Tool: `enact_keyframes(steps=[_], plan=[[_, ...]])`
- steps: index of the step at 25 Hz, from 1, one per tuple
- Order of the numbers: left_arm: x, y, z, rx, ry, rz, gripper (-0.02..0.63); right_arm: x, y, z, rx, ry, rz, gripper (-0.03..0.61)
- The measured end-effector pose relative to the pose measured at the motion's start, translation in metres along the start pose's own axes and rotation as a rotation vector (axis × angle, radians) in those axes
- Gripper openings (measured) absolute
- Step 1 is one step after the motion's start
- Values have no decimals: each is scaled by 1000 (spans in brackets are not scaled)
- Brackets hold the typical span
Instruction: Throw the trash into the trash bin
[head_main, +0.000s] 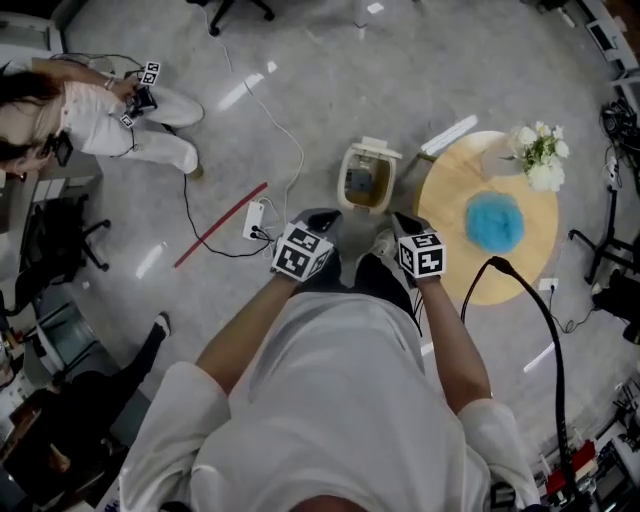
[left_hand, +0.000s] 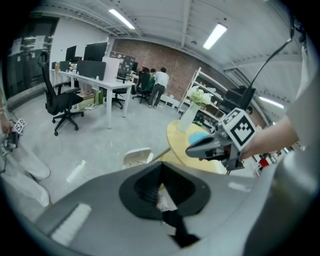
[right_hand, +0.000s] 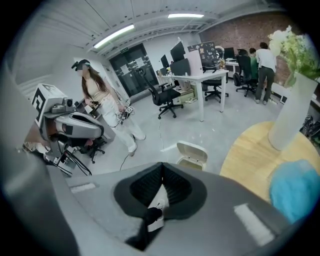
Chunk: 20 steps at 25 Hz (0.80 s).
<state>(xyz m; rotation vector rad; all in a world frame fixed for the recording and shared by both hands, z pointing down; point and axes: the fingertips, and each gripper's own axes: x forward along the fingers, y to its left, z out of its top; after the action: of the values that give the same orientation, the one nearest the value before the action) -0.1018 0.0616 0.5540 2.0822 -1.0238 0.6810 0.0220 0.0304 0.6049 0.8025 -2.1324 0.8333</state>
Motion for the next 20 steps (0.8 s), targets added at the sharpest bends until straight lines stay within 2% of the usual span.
enact_keyframes(steps=[8, 14, 20], plan=[[-11, -12, 12, 36, -23, 1, 3, -24, 7, 7, -24, -47, 3, 0], [-24, -14, 28, 65, -71, 26, 3, -48, 13, 26, -28, -127, -3, 0], [-34, -20, 35, 83, -113, 49, 3, -72, 16, 28, -33, -177, -2, 0]])
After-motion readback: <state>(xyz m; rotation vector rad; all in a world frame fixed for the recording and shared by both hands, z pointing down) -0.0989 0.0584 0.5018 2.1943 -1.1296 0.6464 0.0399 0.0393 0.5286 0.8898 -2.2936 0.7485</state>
